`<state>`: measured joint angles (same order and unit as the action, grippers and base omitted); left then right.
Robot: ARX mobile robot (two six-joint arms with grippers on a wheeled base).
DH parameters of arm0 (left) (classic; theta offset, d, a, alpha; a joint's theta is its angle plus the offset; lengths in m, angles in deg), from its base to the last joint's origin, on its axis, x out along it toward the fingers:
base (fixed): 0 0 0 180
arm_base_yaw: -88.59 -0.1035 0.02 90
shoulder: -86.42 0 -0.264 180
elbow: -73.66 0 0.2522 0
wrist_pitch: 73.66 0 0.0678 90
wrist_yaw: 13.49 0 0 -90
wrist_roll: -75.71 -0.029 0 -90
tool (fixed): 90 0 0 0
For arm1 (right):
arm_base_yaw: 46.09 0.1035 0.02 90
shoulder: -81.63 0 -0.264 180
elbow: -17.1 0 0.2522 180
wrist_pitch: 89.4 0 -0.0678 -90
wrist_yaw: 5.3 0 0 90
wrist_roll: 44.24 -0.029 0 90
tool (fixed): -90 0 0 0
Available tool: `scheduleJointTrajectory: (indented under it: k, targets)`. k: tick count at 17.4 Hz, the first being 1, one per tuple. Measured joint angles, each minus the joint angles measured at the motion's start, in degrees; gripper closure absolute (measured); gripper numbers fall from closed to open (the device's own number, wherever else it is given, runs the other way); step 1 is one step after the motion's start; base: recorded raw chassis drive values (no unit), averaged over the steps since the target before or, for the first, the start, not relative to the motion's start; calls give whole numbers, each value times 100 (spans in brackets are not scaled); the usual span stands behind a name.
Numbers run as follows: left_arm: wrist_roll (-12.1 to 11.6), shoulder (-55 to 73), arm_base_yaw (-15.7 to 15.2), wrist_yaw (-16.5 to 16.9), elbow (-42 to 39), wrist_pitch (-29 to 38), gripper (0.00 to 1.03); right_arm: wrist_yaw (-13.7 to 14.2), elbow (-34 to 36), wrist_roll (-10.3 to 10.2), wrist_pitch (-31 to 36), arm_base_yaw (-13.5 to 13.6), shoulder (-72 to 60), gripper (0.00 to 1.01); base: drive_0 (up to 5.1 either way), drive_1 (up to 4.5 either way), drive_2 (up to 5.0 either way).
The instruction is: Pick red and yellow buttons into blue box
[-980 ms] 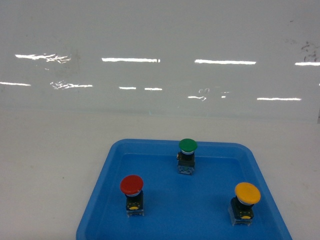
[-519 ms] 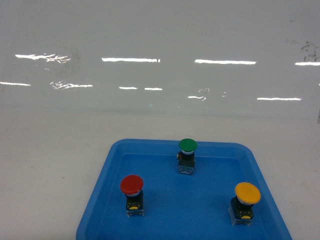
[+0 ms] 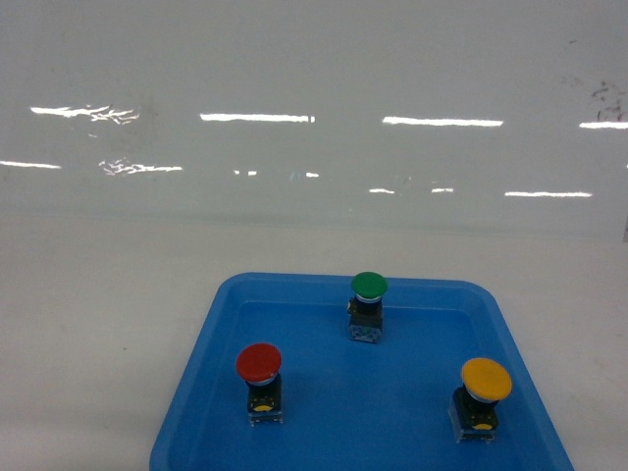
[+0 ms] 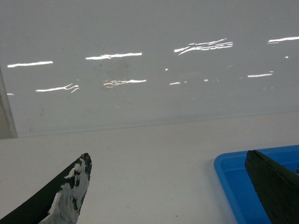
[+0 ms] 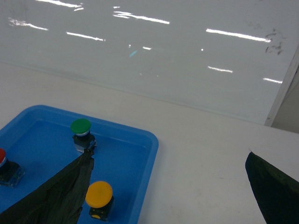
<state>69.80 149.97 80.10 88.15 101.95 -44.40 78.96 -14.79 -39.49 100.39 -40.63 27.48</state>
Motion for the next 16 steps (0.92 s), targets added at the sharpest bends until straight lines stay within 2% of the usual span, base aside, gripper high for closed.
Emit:
scheduleJointTrajectory:
  k: [3,7,8,9,16]
  targets:
    - [-17,686,-4,22,356,109,5,131,-66,142,114,164,-483,3,0,0,0]
    - [-72,1495,278,-131,817,116,5,339,-271,190,507,289,-1191,3,0,0,0]
    - [-166,1593,328,-319,879,81,5,391,-271,201,439,332,-1209,3,0,0,0]
    - [-219,1622,332,-409,883,66,5,400,-264,197,240,356,-1075,3,0,0,0]
    - [-317,1622,332,-420,883,72,5,407,-260,227,310,356,-986,3,0,0,0]
